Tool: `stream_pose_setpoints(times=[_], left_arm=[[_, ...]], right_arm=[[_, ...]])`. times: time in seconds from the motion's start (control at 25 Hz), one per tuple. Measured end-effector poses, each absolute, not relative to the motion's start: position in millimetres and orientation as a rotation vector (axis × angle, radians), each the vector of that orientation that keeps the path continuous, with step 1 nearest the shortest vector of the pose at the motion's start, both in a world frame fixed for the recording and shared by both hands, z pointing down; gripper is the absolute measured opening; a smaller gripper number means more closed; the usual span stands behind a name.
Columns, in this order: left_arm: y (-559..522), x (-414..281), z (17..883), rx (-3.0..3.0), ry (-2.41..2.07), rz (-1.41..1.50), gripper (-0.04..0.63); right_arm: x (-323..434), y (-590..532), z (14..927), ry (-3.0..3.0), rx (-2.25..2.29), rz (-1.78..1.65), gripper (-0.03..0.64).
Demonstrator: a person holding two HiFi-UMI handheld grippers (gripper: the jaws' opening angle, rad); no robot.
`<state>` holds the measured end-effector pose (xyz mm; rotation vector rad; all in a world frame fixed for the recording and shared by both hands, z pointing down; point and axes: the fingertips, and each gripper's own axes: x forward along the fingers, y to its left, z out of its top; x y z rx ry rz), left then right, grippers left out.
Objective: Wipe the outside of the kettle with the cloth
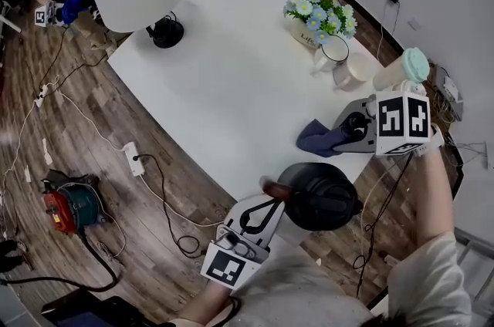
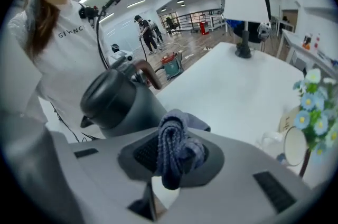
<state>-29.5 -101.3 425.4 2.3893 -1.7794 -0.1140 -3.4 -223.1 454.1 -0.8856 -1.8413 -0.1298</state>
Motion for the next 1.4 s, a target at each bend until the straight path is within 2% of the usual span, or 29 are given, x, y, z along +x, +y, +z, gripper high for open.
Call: stream_pose_setpoints(times=[0.24, 0.4, 0.88, 1.4], left_arm=[[-102.4, -30.4, 426.6, 2.407, -1.777, -0.117, 0.009], [-103.8, -31.8, 420.5, 2.412, -1.766, -0.147, 0.008], [-96.5, -44.2, 428.7, 2.363, -1.788, -0.159, 0.009], [-74.6, -53.8, 445.3, 2.278, -1.818, -0.198, 0.009]], right_arm=[[-8.0, -207.2, 369.9, -1.801, -1.02, -0.336, 0.061], [-16.2, -188.0, 347.5, -1.699, -1.186, -0.375, 0.061], [-40.5, -135.7, 419.9, -1.202, -1.503, -0.262, 0.061], [-50.9, -125.9, 496.8, -1.064, -1.473, -0.229, 0.061]])
